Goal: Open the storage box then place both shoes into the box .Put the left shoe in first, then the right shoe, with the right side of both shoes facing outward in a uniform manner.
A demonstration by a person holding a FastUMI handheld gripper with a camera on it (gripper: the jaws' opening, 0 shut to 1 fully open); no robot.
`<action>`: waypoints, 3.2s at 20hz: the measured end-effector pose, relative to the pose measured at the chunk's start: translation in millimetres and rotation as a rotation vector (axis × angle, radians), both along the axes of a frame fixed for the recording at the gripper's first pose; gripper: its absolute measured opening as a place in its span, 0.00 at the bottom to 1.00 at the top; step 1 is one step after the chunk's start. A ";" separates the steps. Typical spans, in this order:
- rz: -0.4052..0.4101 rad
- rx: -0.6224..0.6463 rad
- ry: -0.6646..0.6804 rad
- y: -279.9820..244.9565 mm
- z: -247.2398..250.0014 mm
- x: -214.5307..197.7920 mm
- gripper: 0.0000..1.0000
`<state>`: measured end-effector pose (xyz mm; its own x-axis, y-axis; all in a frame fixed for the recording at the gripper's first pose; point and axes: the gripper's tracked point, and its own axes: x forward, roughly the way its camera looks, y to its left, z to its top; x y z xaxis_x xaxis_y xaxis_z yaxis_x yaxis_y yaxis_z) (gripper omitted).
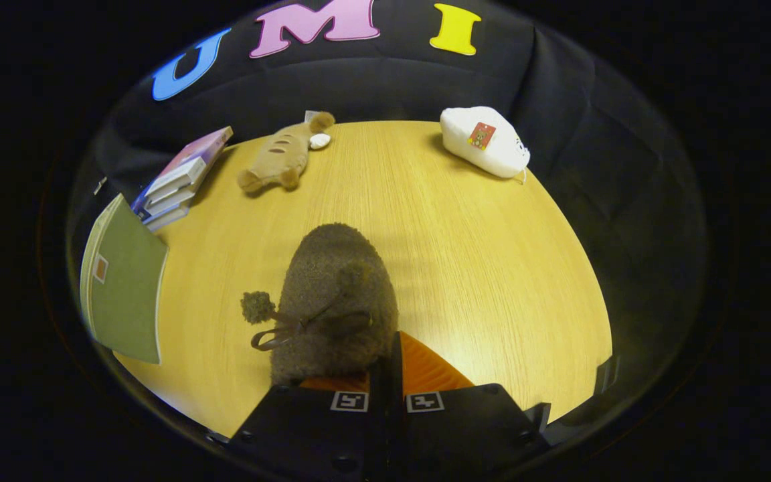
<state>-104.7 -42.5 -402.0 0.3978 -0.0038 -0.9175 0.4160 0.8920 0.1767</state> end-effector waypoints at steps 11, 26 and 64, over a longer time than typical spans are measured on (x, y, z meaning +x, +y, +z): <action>0.021 0.190 -0.157 106.0 166.0 109.0 0.06; 0.181 0.253 -0.051 338.3 185.4 181.9 0.06; 0.350 0.100 -0.344 259.2 213.5 132.1 0.98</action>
<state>27.5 216.7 -188.5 0.6392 0.2648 -0.7220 -0.0021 0.9394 0.3427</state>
